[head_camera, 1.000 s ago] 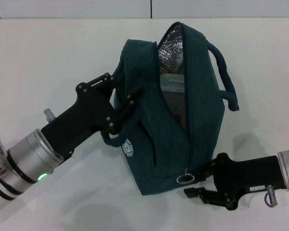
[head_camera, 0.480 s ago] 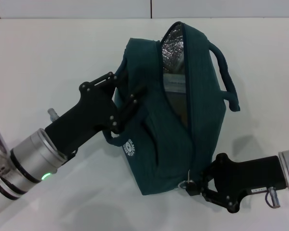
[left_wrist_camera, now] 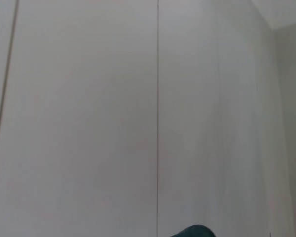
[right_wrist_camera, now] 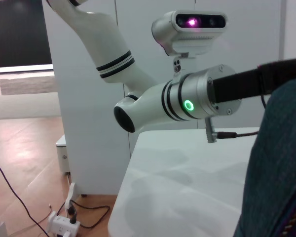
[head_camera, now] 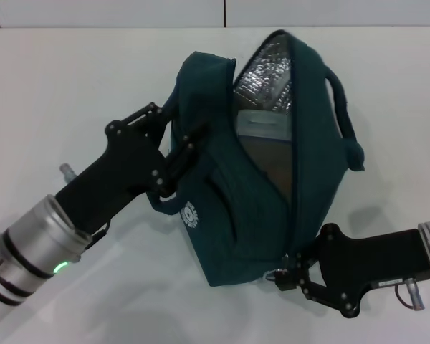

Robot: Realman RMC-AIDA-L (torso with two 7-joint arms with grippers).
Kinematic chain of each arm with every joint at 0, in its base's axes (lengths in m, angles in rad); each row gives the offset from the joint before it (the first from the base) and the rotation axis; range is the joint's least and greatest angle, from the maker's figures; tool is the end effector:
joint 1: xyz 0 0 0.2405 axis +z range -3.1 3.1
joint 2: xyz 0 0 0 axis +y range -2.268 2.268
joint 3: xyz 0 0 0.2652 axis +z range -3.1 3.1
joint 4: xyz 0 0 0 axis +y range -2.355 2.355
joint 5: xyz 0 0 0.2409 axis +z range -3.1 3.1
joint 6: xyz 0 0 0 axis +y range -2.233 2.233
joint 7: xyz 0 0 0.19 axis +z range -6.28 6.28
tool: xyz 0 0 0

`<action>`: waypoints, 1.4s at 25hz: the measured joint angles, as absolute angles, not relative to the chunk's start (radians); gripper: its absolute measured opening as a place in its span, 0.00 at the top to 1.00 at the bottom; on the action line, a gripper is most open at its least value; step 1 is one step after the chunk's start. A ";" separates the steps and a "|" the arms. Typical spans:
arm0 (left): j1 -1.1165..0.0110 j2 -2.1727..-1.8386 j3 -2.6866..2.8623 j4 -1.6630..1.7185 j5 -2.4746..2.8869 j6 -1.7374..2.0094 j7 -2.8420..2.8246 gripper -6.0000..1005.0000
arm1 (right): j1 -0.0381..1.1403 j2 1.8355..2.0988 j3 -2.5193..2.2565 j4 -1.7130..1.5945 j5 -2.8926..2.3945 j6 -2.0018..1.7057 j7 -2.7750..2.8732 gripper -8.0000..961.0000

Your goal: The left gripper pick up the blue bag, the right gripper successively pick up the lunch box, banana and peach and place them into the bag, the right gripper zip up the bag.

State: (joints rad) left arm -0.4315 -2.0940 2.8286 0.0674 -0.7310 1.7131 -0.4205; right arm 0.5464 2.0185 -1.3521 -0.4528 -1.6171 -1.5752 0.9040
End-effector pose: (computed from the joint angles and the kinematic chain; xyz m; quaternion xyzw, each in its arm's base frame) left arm -0.2504 0.2991 -0.0875 -0.8086 -0.0968 -0.4877 0.3146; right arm 0.2421 0.3064 -0.1174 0.9729 0.0260 -0.2279 0.0273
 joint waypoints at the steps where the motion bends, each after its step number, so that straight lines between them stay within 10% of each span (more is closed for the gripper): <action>1: -0.426 -2.093 2.829 0.072 -0.735 1.724 -0.421 0.60 | 0.546 2.018 -1.352 -0.453 -1.617 -1.575 0.901 0.98; 14: -0.420 -2.086 2.831 0.011 -0.755 1.724 -0.647 0.29 | 0.547 2.022 -1.352 -0.463 -1.617 -1.575 0.871 0.98; 35: -0.161 -2.093 2.839 0.002 -0.555 1.821 -0.248 0.24 | 0.559 2.019 -1.345 -0.528 -1.535 -1.577 0.830 0.98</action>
